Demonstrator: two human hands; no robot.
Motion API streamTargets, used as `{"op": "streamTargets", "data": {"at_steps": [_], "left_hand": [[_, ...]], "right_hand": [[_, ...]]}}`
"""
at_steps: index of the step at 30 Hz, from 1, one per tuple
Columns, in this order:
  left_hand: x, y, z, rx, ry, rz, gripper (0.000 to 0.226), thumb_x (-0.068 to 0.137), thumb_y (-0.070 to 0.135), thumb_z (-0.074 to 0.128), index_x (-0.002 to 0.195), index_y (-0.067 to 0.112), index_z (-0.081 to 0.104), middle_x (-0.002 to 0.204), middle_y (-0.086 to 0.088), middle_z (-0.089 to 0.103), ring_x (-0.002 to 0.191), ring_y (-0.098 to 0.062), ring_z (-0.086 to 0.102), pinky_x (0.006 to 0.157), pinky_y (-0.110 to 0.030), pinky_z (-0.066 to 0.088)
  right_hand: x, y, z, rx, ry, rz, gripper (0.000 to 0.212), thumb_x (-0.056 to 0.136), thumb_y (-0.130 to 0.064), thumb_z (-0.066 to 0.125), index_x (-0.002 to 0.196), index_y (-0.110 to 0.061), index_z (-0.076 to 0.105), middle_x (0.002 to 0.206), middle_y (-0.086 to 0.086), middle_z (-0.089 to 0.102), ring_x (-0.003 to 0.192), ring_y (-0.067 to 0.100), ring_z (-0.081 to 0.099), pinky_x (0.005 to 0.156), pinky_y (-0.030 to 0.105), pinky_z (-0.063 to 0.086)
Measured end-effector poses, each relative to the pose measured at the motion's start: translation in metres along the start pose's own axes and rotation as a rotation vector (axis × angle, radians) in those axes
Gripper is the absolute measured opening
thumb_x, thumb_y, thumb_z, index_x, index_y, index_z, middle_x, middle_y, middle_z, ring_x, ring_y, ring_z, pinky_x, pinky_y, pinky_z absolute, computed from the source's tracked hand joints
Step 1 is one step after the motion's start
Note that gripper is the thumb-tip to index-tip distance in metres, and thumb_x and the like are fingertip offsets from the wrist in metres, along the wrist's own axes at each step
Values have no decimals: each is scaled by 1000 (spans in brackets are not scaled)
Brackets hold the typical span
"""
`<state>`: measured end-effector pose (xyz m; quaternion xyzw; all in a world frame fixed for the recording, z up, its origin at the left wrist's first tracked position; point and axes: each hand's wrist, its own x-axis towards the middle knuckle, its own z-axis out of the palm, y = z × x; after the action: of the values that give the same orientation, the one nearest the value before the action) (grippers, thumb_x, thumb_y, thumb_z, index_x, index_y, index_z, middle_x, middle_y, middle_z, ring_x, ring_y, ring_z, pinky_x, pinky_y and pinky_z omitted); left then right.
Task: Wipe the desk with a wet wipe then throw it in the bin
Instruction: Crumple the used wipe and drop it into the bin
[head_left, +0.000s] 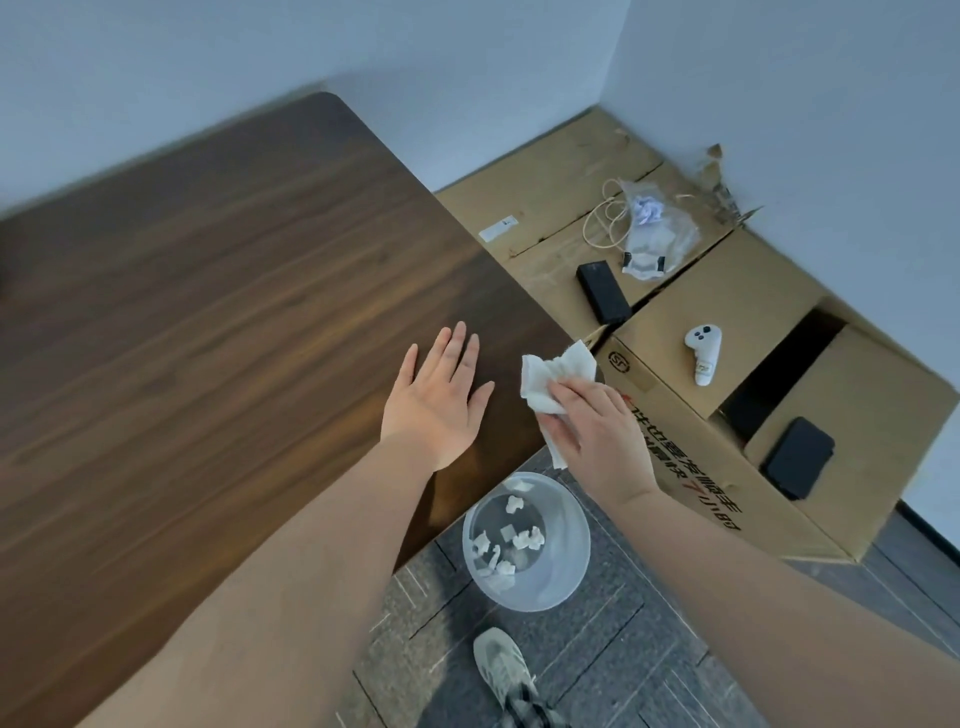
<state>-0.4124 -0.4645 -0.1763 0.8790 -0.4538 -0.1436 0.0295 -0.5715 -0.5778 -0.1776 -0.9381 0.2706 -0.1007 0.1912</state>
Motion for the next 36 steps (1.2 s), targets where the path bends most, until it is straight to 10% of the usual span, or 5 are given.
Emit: {"op": "streamTargets", "data": {"at_steps": [7,18,31,36], "left_hand": [[10,32,10,9,47,80,60,96,50,6,149,24,0,159,4,-4,145,-13,-9,118,-43,-6],[13,37,20,25,135,53,60,95,52,7,149,27,6,159,5,3,145,-13,-3,118,-42,-1],[14,38,30,44,225,63,57,96,51,15,148,28,21,158,3,17,145,-14,10,119,-42,5],[15,38,29,54,206,59,57,96,52,16,148,29,19,158,4,15,145,-14,8,118,-40,3]], "right_hand": [[-39,27,0,129,8,162,9,87,-6,65,94,-7,70,85,3,65,71,20,58,58,26,43],[-75,65,78,33,-442,482,25,97,-25,47,110,-13,64,111,5,64,99,25,59,79,35,47],[-99,81,168,130,-574,761,29,100,-27,42,117,-11,59,114,11,66,101,29,61,78,38,49],[-103,88,178,197,-606,740,48,97,-30,49,141,-12,39,142,6,48,128,24,46,100,36,39]]}}
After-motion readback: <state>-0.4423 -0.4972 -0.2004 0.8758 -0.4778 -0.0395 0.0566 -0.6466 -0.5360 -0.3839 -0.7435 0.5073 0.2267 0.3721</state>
